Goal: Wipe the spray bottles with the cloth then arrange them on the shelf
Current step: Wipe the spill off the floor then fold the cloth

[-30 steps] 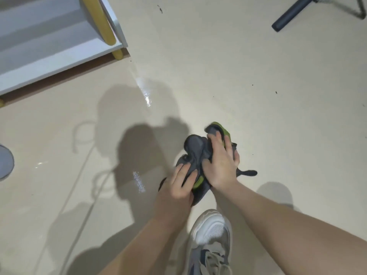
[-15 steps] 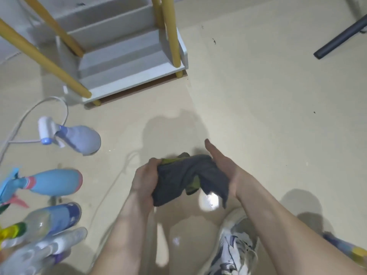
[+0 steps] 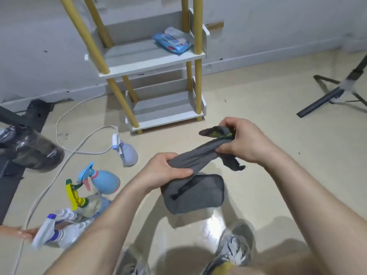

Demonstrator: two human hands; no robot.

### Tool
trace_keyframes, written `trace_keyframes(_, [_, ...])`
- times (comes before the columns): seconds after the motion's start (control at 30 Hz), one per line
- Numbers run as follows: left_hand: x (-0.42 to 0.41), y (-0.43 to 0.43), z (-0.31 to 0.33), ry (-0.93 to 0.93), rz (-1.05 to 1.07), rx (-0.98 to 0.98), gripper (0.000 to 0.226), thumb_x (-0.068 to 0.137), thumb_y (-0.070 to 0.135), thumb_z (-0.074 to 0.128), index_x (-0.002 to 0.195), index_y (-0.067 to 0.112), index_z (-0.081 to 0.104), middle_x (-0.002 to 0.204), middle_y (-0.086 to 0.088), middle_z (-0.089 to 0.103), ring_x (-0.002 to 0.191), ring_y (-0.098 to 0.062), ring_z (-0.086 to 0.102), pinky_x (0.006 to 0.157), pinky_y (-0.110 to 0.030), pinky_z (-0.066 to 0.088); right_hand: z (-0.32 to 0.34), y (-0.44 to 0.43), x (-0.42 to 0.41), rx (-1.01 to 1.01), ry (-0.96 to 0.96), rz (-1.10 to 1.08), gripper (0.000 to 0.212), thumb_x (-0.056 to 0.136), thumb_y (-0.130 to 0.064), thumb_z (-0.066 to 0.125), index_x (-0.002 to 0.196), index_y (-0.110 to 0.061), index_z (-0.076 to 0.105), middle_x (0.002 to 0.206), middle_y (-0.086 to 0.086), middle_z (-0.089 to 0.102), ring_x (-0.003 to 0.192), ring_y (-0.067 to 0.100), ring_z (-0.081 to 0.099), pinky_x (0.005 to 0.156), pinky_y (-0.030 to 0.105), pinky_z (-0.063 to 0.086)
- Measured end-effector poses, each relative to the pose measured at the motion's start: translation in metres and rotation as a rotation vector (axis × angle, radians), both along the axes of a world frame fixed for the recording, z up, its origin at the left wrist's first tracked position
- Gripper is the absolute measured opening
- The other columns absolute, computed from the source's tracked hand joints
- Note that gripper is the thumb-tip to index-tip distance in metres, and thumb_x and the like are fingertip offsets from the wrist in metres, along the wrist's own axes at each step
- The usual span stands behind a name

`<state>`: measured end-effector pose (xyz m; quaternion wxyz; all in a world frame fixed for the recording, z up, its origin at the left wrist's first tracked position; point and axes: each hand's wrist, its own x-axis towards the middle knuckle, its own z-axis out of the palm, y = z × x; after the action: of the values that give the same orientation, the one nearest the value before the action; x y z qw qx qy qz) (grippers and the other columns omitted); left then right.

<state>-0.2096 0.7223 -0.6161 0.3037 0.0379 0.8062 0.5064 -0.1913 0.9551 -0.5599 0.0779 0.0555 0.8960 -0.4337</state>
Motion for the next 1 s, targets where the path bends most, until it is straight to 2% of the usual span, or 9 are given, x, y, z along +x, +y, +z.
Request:
trace_keyframes(0.17, [0.012, -0.019, 0.059, -0.092, -0.006, 0.143, 0.019, 0.075, 0.035, 0.076, 0.077, 0.016, 0.075, 0.078, -0.010, 0.070, 0.069, -0.022, 0.062, 0.067, -0.029, 0.047, -0.013, -0.020, 0.030, 0.395, 0.238, -0.178, 0.023, 0.080, -0.018, 0.066, 0.083, -0.025, 0.045, 0.091, -0.001, 0.044, 0.095, 0.031, 0.049, 0.072, 0.034, 0.039])
trace_keyframes(0.33, [0.035, -0.033, 0.087, 0.267, 0.107, -0.089, 0.014, 0.068, 0.024, 0.079, 0.065, 0.019, 0.066, 0.062, 0.004, 0.063, 0.061, -0.014, 0.059, 0.061, -0.024, 0.044, 0.010, -0.030, 0.048, 0.536, 0.189, -0.233, 0.023, 0.085, -0.034, 0.059, 0.099, -0.017, 0.051, 0.095, 0.002, 0.053, 0.091, 0.033, 0.053, 0.067, 0.035, 0.039])
trace_keyframes(0.4, [0.046, -0.035, 0.100, 0.581, 0.070, -0.330, 0.017, 0.075, 0.017, 0.074, 0.067, 0.015, 0.060, 0.059, 0.007, 0.058, 0.061, -0.014, 0.055, 0.055, -0.025, 0.040, 0.021, -0.037, 0.049, 0.369, 0.097, -0.289, 0.021, 0.084, -0.029, 0.058, 0.093, -0.013, 0.047, 0.087, 0.005, 0.060, 0.076, 0.032, 0.058, 0.059, 0.034, 0.041])
trace_keyframes(0.47, [0.058, -0.034, 0.118, 0.828, 0.048, -0.437, 0.021, 0.079, 0.021, 0.072, 0.067, 0.016, 0.055, 0.058, 0.007, 0.055, 0.062, -0.014, 0.053, 0.055, -0.027, 0.039, 0.033, -0.045, 0.050, -0.219, -0.031, -0.391, 0.012, 0.087, -0.012, 0.058, 0.095, -0.008, 0.050, 0.091, 0.012, 0.063, 0.067, 0.030, 0.066, 0.059, 0.038, 0.055])
trace_keyframes(0.57, [0.066, -0.040, 0.142, 0.644, 0.235, -0.090, 0.022, 0.086, 0.021, 0.069, 0.069, 0.018, 0.055, 0.056, 0.012, 0.057, 0.058, -0.005, 0.052, 0.051, -0.018, 0.040, 0.051, -0.050, 0.055, -0.979, -0.145, -0.426, 0.014, 0.092, 0.011, 0.047, 0.093, 0.002, 0.057, 0.091, 0.020, 0.066, 0.074, 0.030, 0.068, 0.071, 0.038, 0.062])
trace_keyframes(0.73, [0.066, -0.039, 0.178, 0.342, 0.379, 0.239, 0.011, 0.096, 0.014, 0.056, 0.092, 0.013, 0.066, 0.078, -0.007, 0.067, 0.073, -0.020, 0.062, 0.068, -0.029, 0.051, 0.050, -0.055, 0.064, -0.493, -0.132, -0.417, 0.035, 0.096, -0.033, 0.056, 0.128, -0.021, 0.050, 0.126, 0.002, 0.054, 0.110, 0.023, 0.051, 0.087, 0.045, 0.046])
trace_keyframes(0.83, [0.071, -0.025, 0.189, 0.319, 0.323, 0.276, 0.015, 0.096, 0.008, 0.053, 0.089, 0.010, 0.067, 0.078, -0.012, 0.065, 0.071, -0.023, 0.061, 0.066, -0.028, 0.052, 0.045, -0.094, 0.087, -0.612, -0.321, 0.044, 0.041, 0.089, -0.066, 0.049, 0.122, -0.043, 0.054, 0.131, -0.017, 0.056, 0.124, 0.012, 0.047, 0.102, 0.051, 0.032])
trace_keyframes(0.93, [0.076, -0.025, 0.194, 0.280, 0.381, 0.374, 0.014, 0.094, 0.007, 0.053, 0.084, 0.010, 0.062, 0.074, -0.013, 0.055, 0.066, -0.024, 0.053, 0.061, -0.030, 0.048, 0.029, -0.127, 0.098, -0.731, -0.353, 0.207, 0.047, 0.083, -0.060, 0.061, 0.121, -0.033, 0.063, 0.115, -0.017, 0.067, 0.106, 0.005, 0.058, 0.090, 0.035, 0.039])
trace_keyframes(1.0, [0.077, -0.038, 0.201, 0.259, 0.412, 0.483, 0.006, 0.093, 0.006, 0.055, 0.092, 0.008, 0.060, 0.077, -0.014, 0.053, 0.068, -0.025, 0.053, 0.063, -0.032, 0.048, 0.024, -0.138, 0.097, -0.802, -0.284, 0.164, 0.039, 0.085, -0.033, 0.073, 0.121, -0.019, 0.066, 0.102, -0.006, 0.072, 0.088, 0.006, 0.068, 0.071, 0.023, 0.050])
